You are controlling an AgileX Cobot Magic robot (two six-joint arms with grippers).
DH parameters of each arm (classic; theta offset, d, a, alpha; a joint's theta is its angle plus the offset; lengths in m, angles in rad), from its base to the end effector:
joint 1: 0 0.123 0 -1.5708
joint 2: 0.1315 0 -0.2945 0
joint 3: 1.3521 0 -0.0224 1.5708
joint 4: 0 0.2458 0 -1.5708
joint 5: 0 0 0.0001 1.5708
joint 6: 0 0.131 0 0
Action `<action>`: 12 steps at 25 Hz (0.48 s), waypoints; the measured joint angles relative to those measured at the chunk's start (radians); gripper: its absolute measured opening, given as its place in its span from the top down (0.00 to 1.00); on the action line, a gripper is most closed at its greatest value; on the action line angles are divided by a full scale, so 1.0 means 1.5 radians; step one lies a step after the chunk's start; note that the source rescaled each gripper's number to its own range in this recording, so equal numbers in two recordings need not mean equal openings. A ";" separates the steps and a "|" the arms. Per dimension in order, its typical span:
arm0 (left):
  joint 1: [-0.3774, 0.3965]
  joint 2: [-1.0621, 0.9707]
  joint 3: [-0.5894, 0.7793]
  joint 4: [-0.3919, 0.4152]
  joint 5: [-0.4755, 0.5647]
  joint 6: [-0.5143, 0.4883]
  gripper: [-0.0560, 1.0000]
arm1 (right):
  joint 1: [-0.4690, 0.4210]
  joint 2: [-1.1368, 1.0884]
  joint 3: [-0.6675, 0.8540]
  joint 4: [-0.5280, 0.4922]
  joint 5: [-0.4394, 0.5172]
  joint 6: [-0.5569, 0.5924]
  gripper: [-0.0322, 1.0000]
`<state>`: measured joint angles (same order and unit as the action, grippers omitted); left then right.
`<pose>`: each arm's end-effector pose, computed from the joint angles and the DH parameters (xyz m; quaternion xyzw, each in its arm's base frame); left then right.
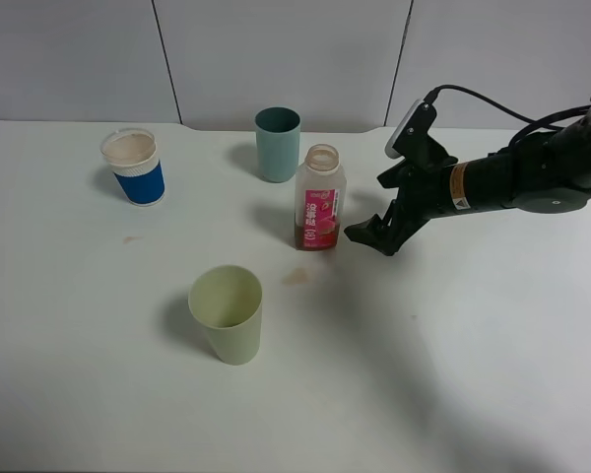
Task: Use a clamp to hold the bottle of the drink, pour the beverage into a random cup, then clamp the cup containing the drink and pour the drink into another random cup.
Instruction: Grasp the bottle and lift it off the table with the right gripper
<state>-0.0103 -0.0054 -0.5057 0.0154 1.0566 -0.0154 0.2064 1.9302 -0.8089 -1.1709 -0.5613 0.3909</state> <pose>0.0158 0.0016 0.2590 -0.0025 0.8492 0.0009 0.5280 0.3429 0.1373 0.1014 -0.4847 0.7589 0.1345 0.4137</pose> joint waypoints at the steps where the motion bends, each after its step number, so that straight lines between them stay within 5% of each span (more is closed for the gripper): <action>1: 0.000 0.000 0.000 0.000 0.000 0.000 0.00 | 0.000 0.001 -0.002 -0.001 0.000 0.001 0.00; 12: 0.000 0.000 0.000 -0.001 0.000 0.000 0.00 | 0.026 0.019 -0.046 -0.122 0.004 0.129 0.00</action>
<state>-0.0103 -0.0054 -0.5057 0.0146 1.0566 -0.0154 0.2457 1.9585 -0.8786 -1.3541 -0.5548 0.5837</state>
